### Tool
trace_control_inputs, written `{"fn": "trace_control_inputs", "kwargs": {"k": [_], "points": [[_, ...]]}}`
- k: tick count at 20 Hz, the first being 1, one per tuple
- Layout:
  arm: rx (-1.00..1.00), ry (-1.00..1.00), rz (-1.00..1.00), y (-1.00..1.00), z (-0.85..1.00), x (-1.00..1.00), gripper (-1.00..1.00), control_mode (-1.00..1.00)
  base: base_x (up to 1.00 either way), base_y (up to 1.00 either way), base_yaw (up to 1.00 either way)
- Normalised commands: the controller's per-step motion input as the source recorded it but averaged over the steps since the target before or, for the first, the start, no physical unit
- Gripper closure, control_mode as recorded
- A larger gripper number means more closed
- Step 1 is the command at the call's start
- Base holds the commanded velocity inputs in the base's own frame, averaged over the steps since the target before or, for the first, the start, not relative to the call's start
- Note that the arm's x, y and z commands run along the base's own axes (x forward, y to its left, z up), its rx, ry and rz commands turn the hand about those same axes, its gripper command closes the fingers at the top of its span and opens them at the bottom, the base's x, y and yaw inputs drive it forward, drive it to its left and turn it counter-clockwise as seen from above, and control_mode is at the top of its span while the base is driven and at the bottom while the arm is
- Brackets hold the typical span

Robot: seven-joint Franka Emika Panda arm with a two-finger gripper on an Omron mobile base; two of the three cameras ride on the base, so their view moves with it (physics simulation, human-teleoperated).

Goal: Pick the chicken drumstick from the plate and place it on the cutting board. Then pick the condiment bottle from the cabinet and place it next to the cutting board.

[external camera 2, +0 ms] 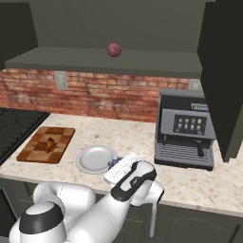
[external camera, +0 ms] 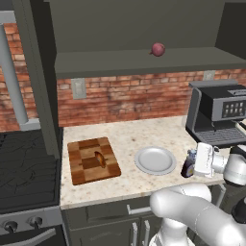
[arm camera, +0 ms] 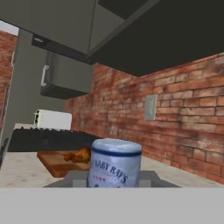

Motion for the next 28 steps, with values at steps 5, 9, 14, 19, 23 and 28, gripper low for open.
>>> {"fn": "trace_control_inputs", "kwargs": {"k": [5,9,14,19,23,28], "points": [[0.00,0.00,0.00,0.00,0.00,0.00,1.00,-1.00,0.00,0.00,0.00],[0.00,0.00,0.00,0.00,0.00,0.00,-1.00,-1.00,0.00,0.00,0.00],[0.00,0.00,0.00,0.00,0.00,0.00,-1.00,-1.00,0.00,0.00,0.00],[0.00,0.00,0.00,0.00,0.00,0.00,-1.00,-1.00,0.00,0.00,0.00],[0.00,0.00,0.00,0.00,0.00,0.00,-1.00,-1.00,0.00,0.00,0.00],[0.00,0.00,0.00,0.00,0.00,0.00,-1.00,-1.00,0.00,0.00,0.00]]}}
